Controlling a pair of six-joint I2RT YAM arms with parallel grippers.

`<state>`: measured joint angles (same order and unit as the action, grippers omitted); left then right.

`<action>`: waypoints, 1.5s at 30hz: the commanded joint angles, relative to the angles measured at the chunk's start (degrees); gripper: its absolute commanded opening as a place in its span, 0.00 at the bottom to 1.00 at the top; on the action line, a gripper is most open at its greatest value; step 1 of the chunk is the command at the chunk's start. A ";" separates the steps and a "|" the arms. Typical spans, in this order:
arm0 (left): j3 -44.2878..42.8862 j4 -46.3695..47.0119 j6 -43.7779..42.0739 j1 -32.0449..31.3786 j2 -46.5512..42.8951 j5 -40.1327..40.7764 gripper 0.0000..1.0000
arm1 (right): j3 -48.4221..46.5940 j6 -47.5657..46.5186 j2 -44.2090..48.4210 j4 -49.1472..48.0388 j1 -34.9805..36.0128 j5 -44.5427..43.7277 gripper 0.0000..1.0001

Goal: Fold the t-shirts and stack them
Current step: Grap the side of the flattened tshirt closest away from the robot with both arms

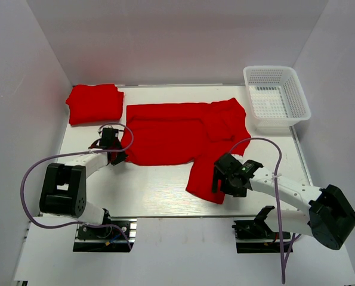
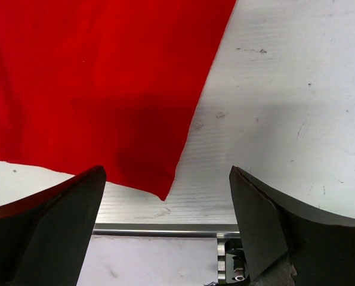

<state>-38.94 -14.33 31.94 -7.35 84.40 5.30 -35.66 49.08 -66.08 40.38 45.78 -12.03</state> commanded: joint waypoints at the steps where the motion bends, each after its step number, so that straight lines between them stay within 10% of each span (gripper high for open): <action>1: 3.52 -5.62 -0.39 -0.64 0.85 -3.28 0.00 | 0.76 1.19 -0.62 -0.74 0.28 0.52 0.89; 17: 6.33 -3.87 -1.53 -0.64 -2.13 -6.62 0.00 | 3.76 1.99 -4.31 -4.87 0.19 6.50 0.70; 27: 7.39 -3.34 -1.53 -0.64 -6.87 -7.15 0.00 | 1.12 4.27 -10.28 -0.75 0.54 5.61 0.35; 31: 7.91 -3.34 -2.06 -0.64 -7.94 -7.15 0.00 | 0.94 4.80 -11.78 -1.53 0.71 6.67 0.00; 45: 6.51 -15.97 4.44 -0.64 -15.58 -7.23 0.00 | 0.95 6.91 7.19 8.30 1.42 3.77 0.00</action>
<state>-31.33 -23.16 33.41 -7.68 70.91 -2.17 -34.30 55.16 -61.47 43.83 46.78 -6.92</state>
